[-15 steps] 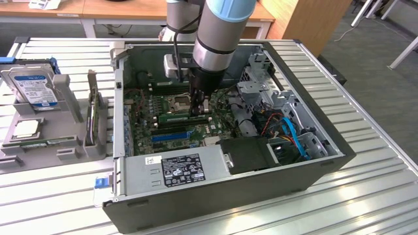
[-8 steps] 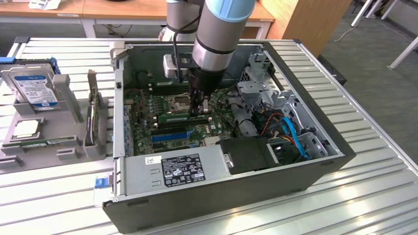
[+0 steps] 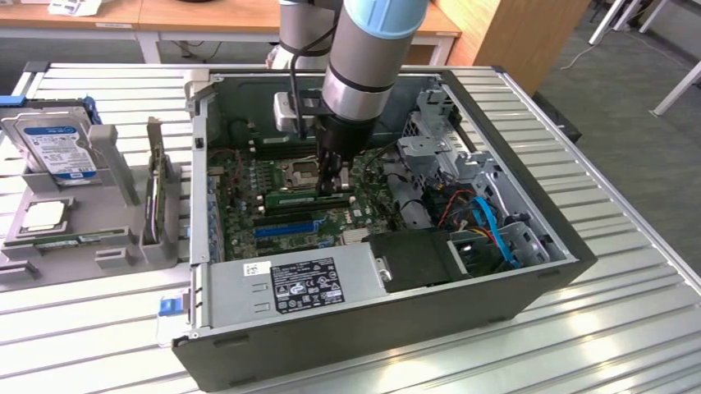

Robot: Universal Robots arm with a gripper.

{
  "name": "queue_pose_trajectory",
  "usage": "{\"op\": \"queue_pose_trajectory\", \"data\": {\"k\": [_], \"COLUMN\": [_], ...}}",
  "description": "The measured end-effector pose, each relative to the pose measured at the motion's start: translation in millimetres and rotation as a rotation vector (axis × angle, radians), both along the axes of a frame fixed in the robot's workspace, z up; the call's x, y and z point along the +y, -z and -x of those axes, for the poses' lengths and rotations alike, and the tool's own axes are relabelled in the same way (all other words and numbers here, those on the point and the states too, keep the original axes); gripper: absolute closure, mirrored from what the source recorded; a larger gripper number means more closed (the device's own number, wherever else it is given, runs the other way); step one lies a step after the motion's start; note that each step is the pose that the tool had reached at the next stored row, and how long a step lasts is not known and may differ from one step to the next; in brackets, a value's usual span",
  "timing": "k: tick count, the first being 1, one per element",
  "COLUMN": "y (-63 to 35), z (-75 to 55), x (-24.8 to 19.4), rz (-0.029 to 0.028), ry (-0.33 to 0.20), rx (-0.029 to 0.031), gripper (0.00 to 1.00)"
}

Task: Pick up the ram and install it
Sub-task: 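Insert the ram into the slot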

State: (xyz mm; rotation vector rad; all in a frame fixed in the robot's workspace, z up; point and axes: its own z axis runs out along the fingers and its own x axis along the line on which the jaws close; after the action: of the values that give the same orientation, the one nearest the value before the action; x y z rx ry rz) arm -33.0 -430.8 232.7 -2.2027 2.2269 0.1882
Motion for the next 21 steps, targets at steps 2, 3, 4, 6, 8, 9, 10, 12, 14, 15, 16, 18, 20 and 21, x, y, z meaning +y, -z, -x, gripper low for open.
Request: {"op": "queue_pose_trajectory", "data": {"k": [2, 3, 4, 6, 8, 9, 10, 12, 14, 15, 16, 18, 20, 21], "y": [0.0, 0.0, 0.0, 0.0, 0.2, 0.4, 0.6, 1.0, 1.3, 1.5, 1.7, 3.1, 3.7, 3.8], "z": [-0.2, -0.3, -0.3, -0.3, -0.3, -0.4, -0.3, -0.3, -0.3, -0.3, -0.3, -0.3, -0.3, -0.3], "x": [0.0, 0.0, 0.0, 0.0, 0.0, 0.0, 0.0, 0.0, 0.0, 0.0, 0.0, 0.0, 0.0, 0.0], "rz": [0.0, 0.0, 0.0, -0.0001, -0.0001, -0.0002, -0.0001, -0.0001, 0.0, -0.0001, -0.0001, 0.0, 0.0, 0.0], "ry": [0.0, 0.0, 0.0, 0.0, 0.0, 0.0, 0.0, 0.0, 0.0, 0.0, 0.0, 0.0, 0.0, 0.0], "rx": [0.0, 0.0, 0.0001, 0.0001, 0.0, 0.0, 0.0, 0.0, 0.0, 0.0, 0.0, 0.0, 0.0, 0.0], "gripper": [0.88, 0.88, 0.88, 0.88, 0.88, 0.88, 0.88, 0.88, 0.88, 0.88, 0.88, 0.88, 0.88, 0.88]}}
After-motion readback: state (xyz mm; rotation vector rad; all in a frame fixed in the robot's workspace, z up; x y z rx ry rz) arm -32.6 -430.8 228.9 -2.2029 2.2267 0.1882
